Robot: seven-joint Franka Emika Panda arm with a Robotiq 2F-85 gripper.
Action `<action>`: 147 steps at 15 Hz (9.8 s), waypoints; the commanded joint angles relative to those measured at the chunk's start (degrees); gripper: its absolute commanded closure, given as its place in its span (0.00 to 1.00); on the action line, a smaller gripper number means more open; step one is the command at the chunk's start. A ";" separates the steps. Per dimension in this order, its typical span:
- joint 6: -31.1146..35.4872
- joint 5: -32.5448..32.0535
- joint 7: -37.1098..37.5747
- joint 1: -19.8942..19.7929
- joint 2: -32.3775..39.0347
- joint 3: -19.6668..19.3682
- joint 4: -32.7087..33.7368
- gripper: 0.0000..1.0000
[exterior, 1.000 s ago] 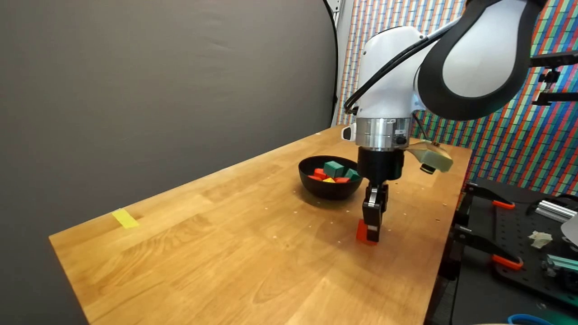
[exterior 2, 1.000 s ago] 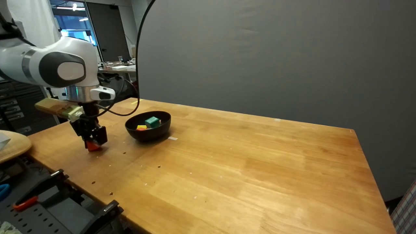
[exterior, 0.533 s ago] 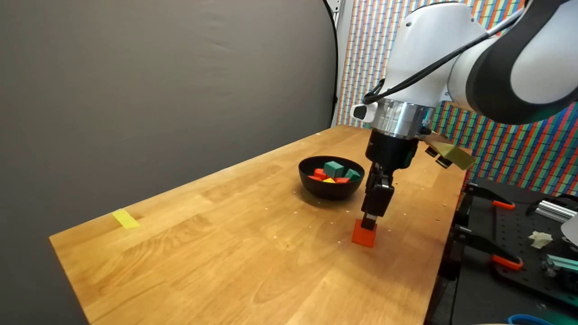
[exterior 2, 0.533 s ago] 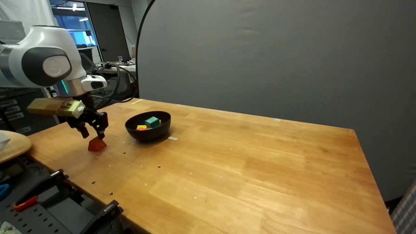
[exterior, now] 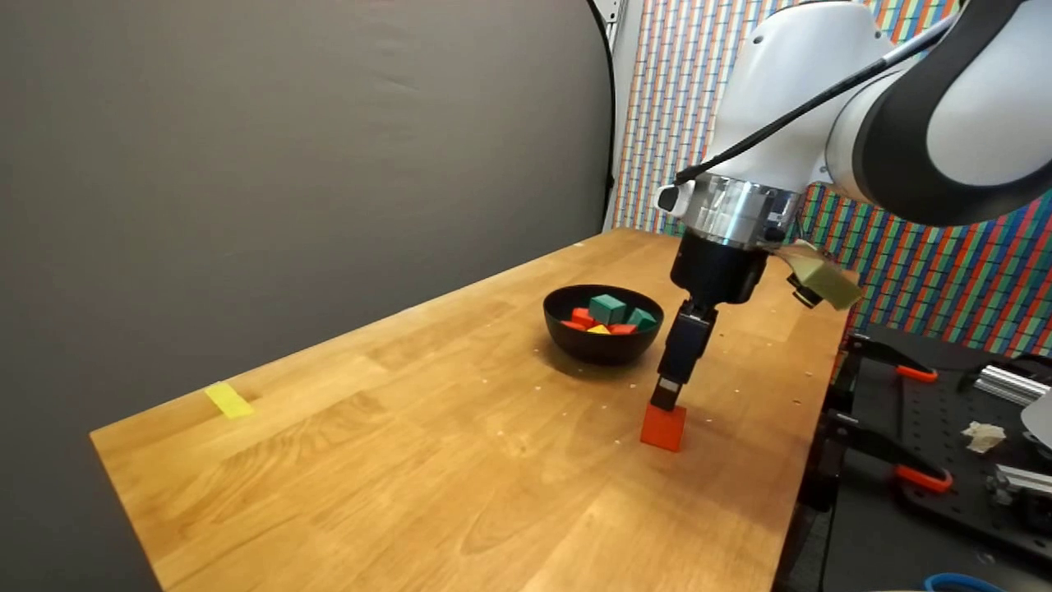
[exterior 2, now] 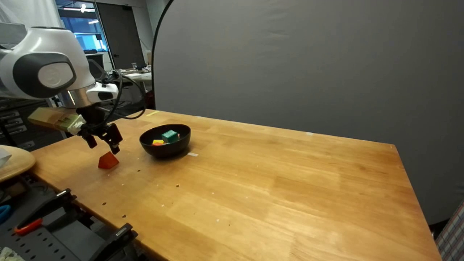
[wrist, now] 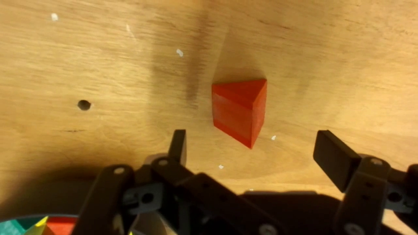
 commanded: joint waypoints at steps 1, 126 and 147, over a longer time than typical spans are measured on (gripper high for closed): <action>0.34 2.86 1.96 -0.07 0.52 0.84 0.07 0.00; 4.14 1.69 82.24 72.59 8.24 -56.78 2.46 0.00; -14.78 3.00 74.40 23.78 9.43 -16.73 14.09 0.00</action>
